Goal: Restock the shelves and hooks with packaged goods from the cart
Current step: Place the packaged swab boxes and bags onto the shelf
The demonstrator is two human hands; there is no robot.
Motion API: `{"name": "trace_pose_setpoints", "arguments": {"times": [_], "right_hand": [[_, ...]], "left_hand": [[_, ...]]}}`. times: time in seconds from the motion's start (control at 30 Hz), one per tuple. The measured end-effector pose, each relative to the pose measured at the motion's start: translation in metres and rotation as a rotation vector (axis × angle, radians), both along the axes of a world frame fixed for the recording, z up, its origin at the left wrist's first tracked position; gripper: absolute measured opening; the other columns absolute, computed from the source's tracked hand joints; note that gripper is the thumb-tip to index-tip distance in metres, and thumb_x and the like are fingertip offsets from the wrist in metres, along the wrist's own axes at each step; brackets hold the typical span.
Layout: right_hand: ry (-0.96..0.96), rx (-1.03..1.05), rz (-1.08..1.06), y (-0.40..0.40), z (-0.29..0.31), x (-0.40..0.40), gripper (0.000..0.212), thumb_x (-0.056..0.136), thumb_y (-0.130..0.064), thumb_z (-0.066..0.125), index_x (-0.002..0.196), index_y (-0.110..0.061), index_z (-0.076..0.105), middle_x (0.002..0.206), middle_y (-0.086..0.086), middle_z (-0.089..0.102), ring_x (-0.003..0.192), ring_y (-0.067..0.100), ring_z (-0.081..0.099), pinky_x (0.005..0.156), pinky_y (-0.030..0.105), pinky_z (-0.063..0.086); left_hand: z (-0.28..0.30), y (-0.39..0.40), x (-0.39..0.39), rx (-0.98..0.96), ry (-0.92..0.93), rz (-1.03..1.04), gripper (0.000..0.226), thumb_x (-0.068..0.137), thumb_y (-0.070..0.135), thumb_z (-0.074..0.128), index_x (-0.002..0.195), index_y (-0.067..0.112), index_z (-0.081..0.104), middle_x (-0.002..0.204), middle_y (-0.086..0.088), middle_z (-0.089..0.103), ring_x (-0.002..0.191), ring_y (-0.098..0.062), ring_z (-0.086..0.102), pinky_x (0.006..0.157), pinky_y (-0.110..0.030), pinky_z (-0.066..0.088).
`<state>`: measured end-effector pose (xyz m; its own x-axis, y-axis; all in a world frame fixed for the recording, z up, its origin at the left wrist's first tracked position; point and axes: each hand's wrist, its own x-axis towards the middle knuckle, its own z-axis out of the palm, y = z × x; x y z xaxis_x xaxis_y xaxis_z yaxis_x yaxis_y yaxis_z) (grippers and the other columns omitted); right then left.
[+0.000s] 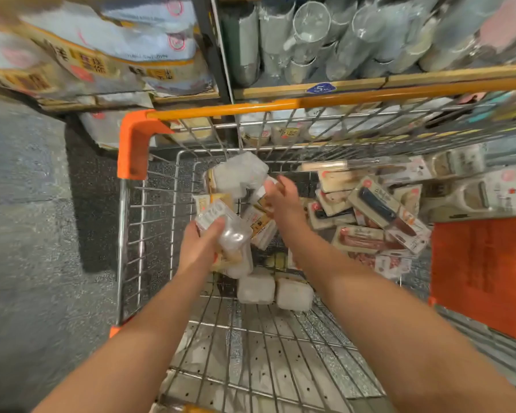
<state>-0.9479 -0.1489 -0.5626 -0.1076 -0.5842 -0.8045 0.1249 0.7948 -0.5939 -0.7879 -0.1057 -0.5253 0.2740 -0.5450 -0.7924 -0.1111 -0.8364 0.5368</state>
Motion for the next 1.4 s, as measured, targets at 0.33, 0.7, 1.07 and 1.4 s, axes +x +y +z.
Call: {"name": "trace_pose_setpoints", "arguments": {"times": [0.33, 0.7, 1.07, 1.4], "right_hand": [[0.259, -0.179, 0.168, -0.031, -0.002, 0.007, 0.022, 0.09, -0.032, 0.065, 0.093, -0.011, 0.066, 0.091, 0.009, 0.07, 0.08, 0.022, 0.067, 0.071, 0.042, 0.054], [0.03, -0.035, 0.13, 0.014, 0.166, -0.027, 0.026, 0.102, -0.034, 0.046, 0.088, -0.015, 0.055, 0.064, -0.002, 0.05, 0.054, 0.012, 0.048, 0.045, 0.023, 0.043], [-0.436, -0.367, 0.337, -0.008, 0.287, 0.086, 0.084, 0.058, -0.051, 0.089, 0.128, -0.026, 0.049, 0.093, 0.018, 0.071, 0.07, 0.025, 0.073, 0.063, 0.034, 0.06], [-0.282, -0.534, 0.286, -0.047, 0.32, 0.308, 0.012, 0.093, -0.022, 0.056, 0.103, -0.027, 0.052, 0.103, 0.011, 0.051, 0.069, 0.018, 0.057, 0.06, 0.03, 0.053]], "left_hand": [[0.017, 0.002, 0.013, -0.023, 0.064, 0.127, 0.038, 0.097, 0.028, 0.057, 0.132, 0.017, 0.049, 0.106, 0.002, 0.064, 0.083, -0.003, 0.059, 0.056, -0.016, 0.046], [0.118, -0.012, 0.032, -0.182, 0.336, -0.018, 0.056, 0.079, 0.047, 0.072, 0.126, 0.021, 0.056, 0.117, -0.004, 0.07, 0.103, -0.02, 0.069, 0.09, -0.041, 0.054], [0.222, -0.052, 0.171, -0.451, 0.389, -0.073, 0.03, 0.092, 0.036, 0.063, 0.118, 0.02, 0.06, 0.103, -0.002, 0.071, 0.086, -0.015, 0.069, 0.067, -0.023, 0.053], [0.264, -0.072, 0.377, -0.585, 0.319, 0.009, 0.028, 0.097, 0.029, 0.057, 0.123, 0.019, 0.056, 0.105, -0.003, 0.07, 0.088, -0.014, 0.069, 0.071, -0.025, 0.053]]}}
